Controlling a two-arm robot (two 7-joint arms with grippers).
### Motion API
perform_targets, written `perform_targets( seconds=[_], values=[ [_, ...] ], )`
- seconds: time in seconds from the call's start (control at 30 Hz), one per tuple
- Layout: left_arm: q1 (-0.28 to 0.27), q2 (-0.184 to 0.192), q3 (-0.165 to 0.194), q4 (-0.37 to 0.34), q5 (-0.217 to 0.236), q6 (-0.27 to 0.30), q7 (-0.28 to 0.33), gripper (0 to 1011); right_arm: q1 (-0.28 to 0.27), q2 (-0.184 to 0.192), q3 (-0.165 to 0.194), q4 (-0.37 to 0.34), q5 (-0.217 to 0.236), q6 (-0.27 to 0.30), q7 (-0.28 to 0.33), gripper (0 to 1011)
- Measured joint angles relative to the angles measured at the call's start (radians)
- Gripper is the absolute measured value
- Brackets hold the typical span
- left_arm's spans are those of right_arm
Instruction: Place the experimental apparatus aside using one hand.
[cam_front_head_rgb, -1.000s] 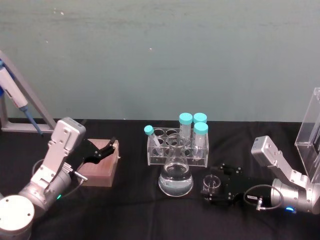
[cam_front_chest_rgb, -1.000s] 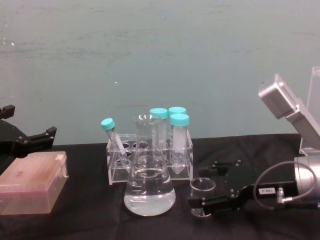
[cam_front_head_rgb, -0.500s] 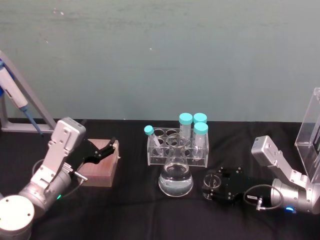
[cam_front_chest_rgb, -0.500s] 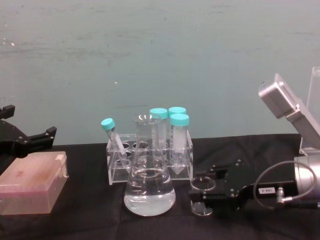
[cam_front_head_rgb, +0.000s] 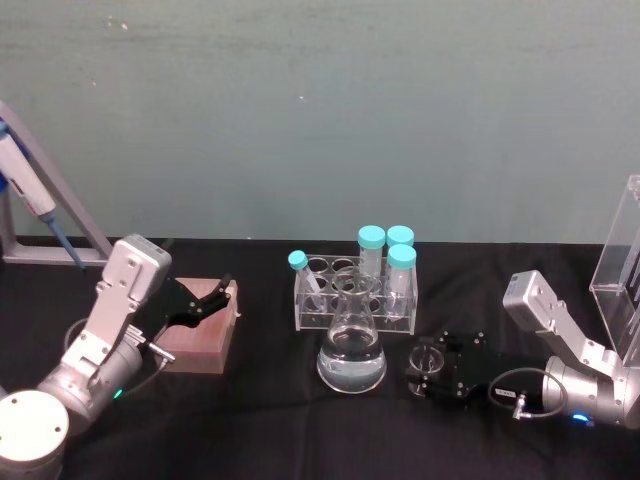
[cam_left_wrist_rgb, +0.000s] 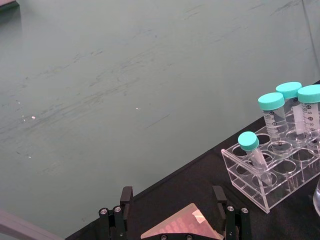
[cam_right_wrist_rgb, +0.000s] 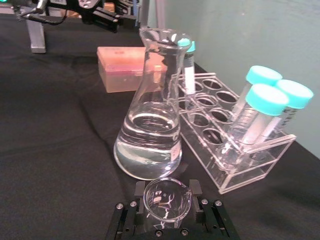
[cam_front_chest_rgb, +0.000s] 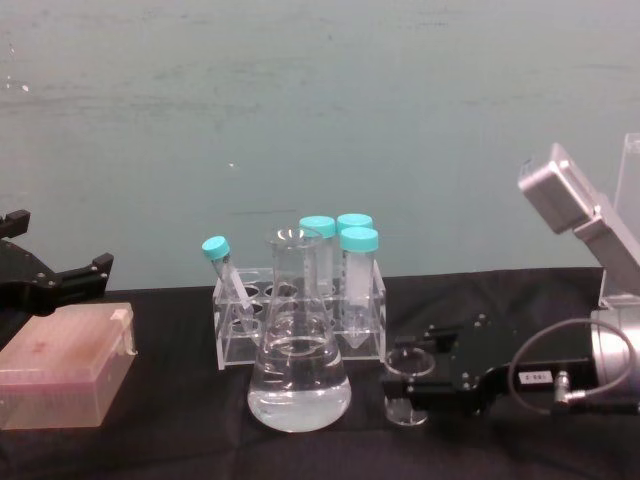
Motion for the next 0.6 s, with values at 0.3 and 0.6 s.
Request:
perform_targets(
  seconds=[0.3, 0.6],
  values=[
    [0.000, 0.000, 0.000, 0.000, 0.000, 0.000, 0.000, 1000, -0.042, 0.029, 0.029, -0.091, 0.008, 0.027, -0.053, 530],
    [0.000, 0.000, 0.000, 0.000, 0.000, 0.000, 0.000, 1000, -0.101, 0.057, 0.080, -0.217, -0.003, 0.082, -0.195, 530]
  ],
)
